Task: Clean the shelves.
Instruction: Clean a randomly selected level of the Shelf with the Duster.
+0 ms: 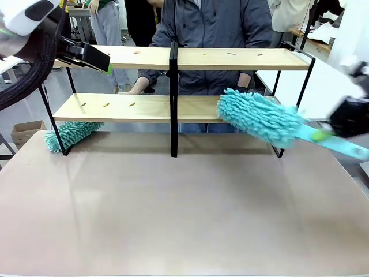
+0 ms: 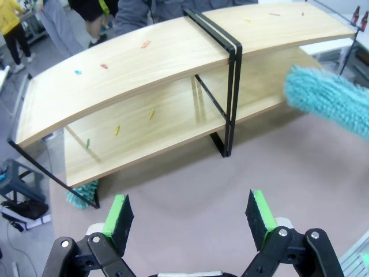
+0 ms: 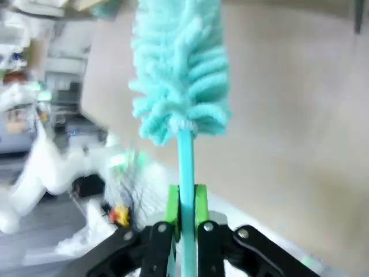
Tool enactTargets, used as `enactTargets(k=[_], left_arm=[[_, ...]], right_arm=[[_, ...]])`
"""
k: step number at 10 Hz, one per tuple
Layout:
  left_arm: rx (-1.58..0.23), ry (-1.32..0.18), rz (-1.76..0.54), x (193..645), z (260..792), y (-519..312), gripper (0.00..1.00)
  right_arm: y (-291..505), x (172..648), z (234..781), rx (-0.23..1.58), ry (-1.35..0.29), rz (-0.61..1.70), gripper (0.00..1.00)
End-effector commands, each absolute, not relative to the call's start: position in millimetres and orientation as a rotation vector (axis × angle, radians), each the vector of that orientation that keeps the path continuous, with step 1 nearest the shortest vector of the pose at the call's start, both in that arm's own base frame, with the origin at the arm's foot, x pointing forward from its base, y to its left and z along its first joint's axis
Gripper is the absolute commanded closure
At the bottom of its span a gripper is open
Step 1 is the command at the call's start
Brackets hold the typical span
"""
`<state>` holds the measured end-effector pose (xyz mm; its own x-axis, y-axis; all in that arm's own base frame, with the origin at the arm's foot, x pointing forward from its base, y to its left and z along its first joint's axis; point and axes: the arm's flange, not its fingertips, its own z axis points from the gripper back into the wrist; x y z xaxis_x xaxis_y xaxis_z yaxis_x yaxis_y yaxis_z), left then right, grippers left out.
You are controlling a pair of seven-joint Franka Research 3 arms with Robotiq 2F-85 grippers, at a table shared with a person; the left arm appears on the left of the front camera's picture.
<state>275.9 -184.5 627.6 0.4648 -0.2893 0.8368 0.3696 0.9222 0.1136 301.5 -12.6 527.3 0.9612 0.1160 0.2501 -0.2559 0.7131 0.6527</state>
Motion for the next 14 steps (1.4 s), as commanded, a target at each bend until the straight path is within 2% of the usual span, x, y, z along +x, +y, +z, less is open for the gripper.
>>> enactTargets(k=[1,2,3,5,7,9,10,11,14], left_arm=[[-0.081,-1.017,-0.401,276,628,-183,0.0],[-0.081,-1.017,-0.401,276,628,-183,0.0],[-0.081,-1.017,-0.401,276,628,-183,0.0],[-0.081,-1.017,-0.401,276,628,-183,0.0],[-0.081,-1.017,-0.401,276,628,-183,0.0],[-0.081,-1.017,-0.401,276,628,-183,0.0],[-0.081,-1.017,-0.401,276,628,-183,0.0],[-0.081,-1.017,-0.401,276,628,-183,0.0],[-0.081,-1.017,-0.401,276,628,-183,0.0]], right_arm=[[-107,243,550,0.827,0.056,0.304,0.88],[-140,211,548,0.857,0.093,0.359,0.88],[-168,186,554,0.96,-0.056,0.393,0.88],[-194,161,571,1.161,-0.486,0.495,0.88],[-200,162,587,1.264,-0.767,0.631,0.88],[-203,166,596,1.32,-0.977,0.739,0.88],[-200,174,596,1.32,-1.032,0.682,0.88],[-211,157,606,1.265,-0.875,0.586,0.88],[-211,157,606,1.265,-0.875,0.586,0.88]])
